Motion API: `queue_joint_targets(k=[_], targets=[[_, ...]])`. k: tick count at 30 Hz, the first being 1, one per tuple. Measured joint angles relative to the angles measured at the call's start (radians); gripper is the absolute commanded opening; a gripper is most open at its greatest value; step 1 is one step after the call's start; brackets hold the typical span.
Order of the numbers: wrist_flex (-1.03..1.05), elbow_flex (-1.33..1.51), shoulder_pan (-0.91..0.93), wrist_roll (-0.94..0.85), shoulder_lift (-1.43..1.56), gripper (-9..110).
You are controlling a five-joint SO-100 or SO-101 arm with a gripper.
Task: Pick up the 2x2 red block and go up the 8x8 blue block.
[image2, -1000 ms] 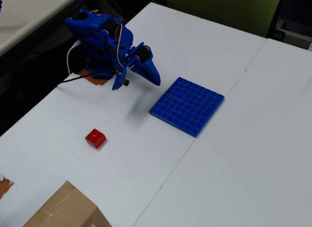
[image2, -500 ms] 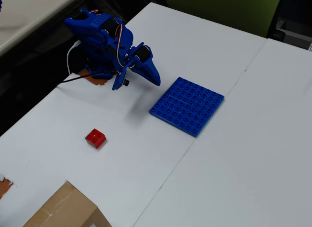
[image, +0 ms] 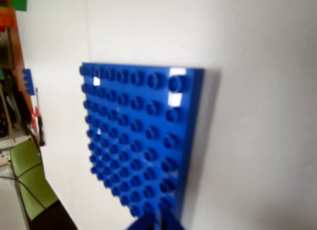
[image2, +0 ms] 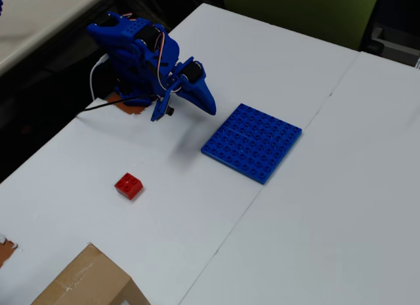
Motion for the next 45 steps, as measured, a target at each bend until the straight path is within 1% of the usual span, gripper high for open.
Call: queue_joint_targets(k=[17,25,29,34,41,45], targets=[[0.0,0.0,0.0,0.0,0.0,0],[-0.172,0.0,0.051,-0.061,-0.002,0],[-0.192,-0.057,0.078,-0.138,-0.032,0],[-0.175,-0.258,0.078,-0.256,-0.233,0],[-0.003,-0.644,0.063,-0.468,-0.572,0],[0.175,-0.833,0.067,-0.707,-0.749,0]])
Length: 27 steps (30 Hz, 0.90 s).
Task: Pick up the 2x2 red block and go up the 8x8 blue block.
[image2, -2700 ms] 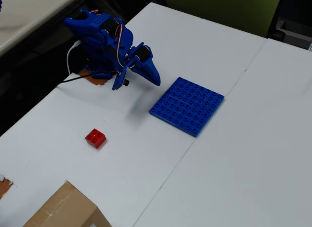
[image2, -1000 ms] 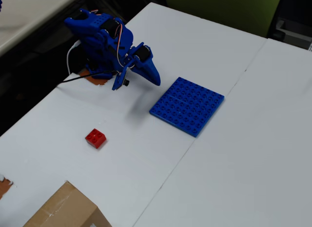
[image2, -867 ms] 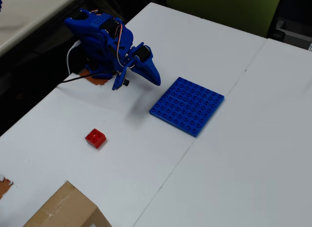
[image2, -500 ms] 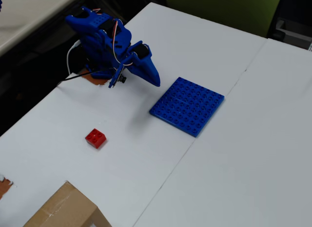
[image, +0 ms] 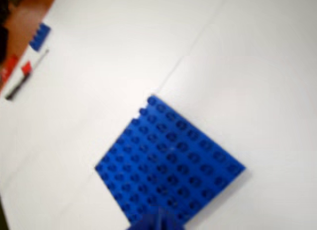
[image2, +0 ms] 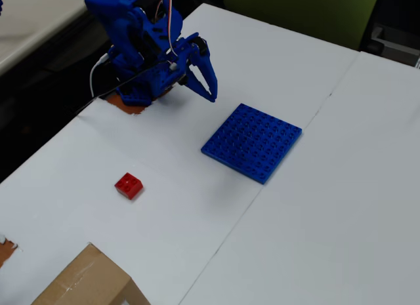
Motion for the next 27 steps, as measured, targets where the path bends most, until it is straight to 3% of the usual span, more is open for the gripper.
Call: queue_joint_targets(k=[12,19,27], targets=[[0.486,-0.449,0.261,-0.962,-0.471,1],[0.557,-0.646,0.425,-1.299,-0.692,13],[0.437,-0.658,0.586,-1.548,-0.834,14]])
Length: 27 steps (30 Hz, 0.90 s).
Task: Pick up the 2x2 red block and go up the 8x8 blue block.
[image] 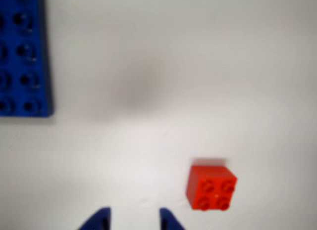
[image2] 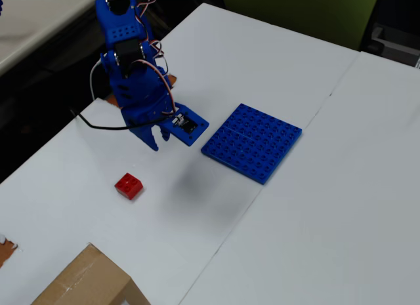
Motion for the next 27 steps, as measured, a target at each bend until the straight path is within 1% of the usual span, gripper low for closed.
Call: queue_joint_targets(k=[5,7,12,21,27], targets=[[-0.078,0.0,0.114,-0.137,-0.072,15],[-0.095,0.0,0.14,-0.161,-0.087,16],[-0.147,0.0,0.176,-0.198,-0.127,19],[-0.21,0.0,0.239,-0.259,-0.141,20],[-0.284,0.0,0.256,-0.287,-0.202,22]])
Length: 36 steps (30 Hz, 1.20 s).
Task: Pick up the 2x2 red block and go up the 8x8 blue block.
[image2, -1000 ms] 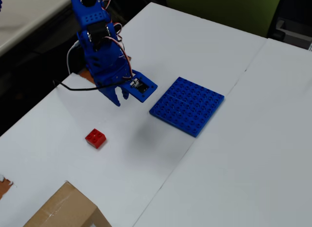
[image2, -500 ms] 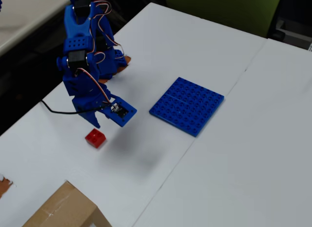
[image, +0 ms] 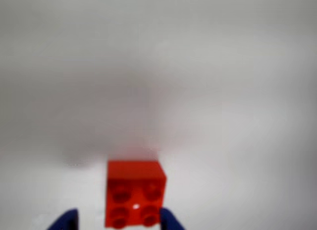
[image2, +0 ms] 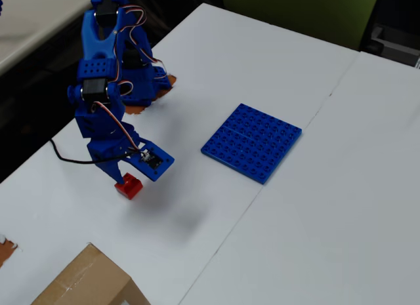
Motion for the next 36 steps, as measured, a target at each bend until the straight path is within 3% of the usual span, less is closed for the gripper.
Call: queue_joint_targets(k=[36], targets=[[-0.12,0.0,0.041,-0.031,-0.089,23]])
